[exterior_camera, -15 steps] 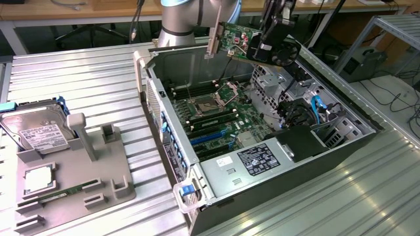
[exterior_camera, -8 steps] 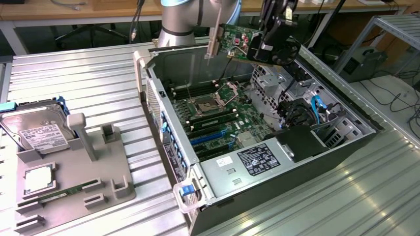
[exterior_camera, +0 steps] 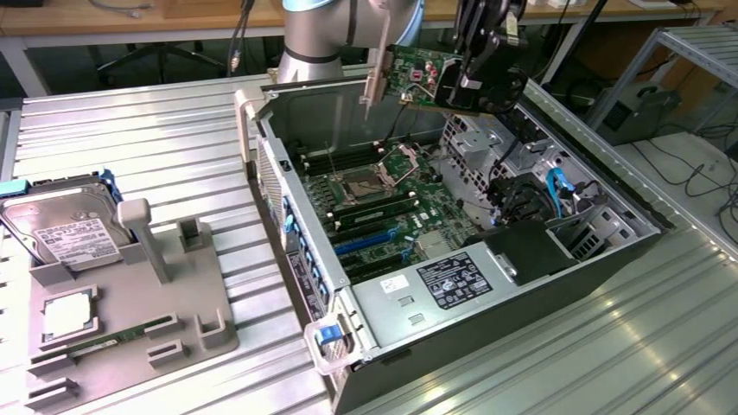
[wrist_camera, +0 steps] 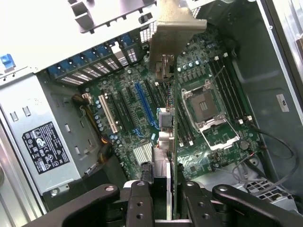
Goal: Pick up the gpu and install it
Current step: 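Insert the gpu into the slot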
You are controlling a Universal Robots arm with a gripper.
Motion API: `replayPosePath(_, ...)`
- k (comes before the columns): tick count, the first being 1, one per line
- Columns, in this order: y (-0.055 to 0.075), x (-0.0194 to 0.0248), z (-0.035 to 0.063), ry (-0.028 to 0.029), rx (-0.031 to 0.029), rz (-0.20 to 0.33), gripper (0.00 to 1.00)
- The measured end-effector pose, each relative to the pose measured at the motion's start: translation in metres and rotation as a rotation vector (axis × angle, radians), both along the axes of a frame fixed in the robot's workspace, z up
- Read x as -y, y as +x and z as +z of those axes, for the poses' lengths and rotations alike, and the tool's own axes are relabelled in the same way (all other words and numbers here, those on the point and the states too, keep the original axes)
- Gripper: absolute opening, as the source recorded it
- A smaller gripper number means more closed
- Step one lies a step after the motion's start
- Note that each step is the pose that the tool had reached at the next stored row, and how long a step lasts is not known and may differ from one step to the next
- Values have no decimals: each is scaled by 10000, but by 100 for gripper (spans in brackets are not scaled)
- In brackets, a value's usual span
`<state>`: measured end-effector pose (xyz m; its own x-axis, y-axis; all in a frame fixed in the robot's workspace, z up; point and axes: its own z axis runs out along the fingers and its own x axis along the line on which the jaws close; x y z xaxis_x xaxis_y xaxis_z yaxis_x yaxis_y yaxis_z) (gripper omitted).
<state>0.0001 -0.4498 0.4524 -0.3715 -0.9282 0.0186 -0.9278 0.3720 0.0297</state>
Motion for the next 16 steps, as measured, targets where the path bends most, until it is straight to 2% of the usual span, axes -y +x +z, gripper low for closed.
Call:
replayPosePath(5,0,-1,-25,-2,-1,246,28)
replayPosePath(16,0,0,-77,0,0,2460,28)
